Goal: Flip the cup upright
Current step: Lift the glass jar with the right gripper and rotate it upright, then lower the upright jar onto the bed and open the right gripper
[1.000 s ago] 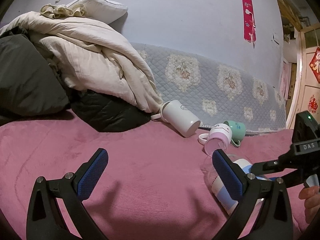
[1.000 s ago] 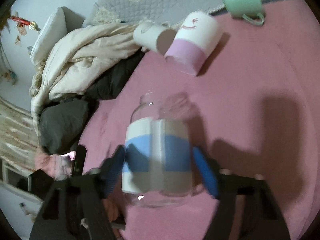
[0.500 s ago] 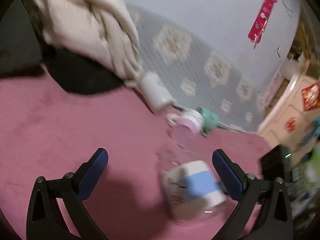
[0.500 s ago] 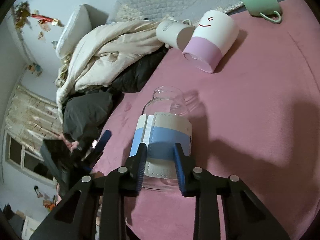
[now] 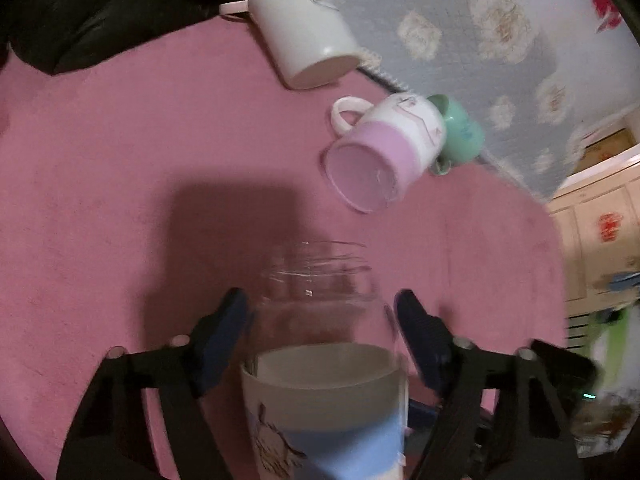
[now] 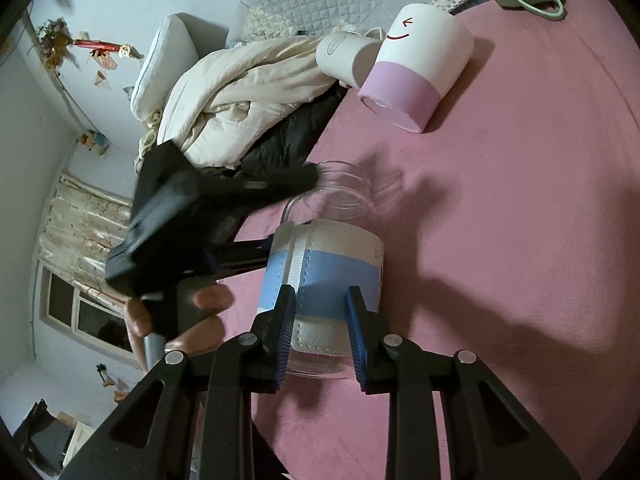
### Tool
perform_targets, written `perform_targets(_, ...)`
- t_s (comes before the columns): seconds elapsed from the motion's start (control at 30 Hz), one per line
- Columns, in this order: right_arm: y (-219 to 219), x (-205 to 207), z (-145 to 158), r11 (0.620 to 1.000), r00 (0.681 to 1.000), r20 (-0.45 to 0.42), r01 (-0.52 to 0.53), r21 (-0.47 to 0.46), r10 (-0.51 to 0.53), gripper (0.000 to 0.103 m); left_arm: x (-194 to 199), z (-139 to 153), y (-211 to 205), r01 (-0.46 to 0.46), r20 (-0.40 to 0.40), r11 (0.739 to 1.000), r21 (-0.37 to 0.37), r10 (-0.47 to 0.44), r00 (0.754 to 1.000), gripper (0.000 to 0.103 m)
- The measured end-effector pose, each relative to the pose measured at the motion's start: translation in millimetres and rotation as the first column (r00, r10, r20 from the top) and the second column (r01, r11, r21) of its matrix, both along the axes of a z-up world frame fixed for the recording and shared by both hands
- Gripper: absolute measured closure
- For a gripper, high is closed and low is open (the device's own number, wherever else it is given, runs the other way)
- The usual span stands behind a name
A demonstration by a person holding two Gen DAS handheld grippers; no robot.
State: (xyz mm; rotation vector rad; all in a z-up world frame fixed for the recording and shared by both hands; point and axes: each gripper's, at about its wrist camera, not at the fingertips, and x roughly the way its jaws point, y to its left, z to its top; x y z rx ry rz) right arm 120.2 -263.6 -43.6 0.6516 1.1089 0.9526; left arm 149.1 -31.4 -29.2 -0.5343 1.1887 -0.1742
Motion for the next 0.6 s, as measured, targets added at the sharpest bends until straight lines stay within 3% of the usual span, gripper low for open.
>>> perform_targets(0.13,-5.9,0.8,6.9,0.998,1.0,0.027,-0.014,-0.066,0.015,0.071,-8.0,5.4,-1.1,-0.01,0.039,1.0,0.02,0.009,0.999,0.031)
perform_targets(0.2,-13.0,-0.7,14.3,0.976,0.994,0.101,0.05,-0.213,-0.029,0.058,-10.0,8.2,-1.9,0.0,0.069,0.999,0.033,-0.002,0.998,0.031)
perform_targets(0.27,-22.8,-0.5,20.4,0.942,0.981,0.171,0.143,-0.302,-0.094,0.045,-11.7,11.0,-4.0,0.018,0.103,0.999,0.045,-0.023,0.994,0.031)
perform_targets(0.43,-38.4,2.4,25.4,0.869,0.949,0.232,0.293,-0.399,-0.214,0.045,-24.2,24.4,-11.5,0.037,0.202,0.994,0.103,-0.057,0.978,0.032)
perform_targets(0.6,-46.9,4.2,28.5,0.823,0.929,0.267,0.355,-0.443,-0.257,0.045,-50.8,42.0,-21.5,0.031,0.341,0.984,0.176,-0.091,0.936,0.032)
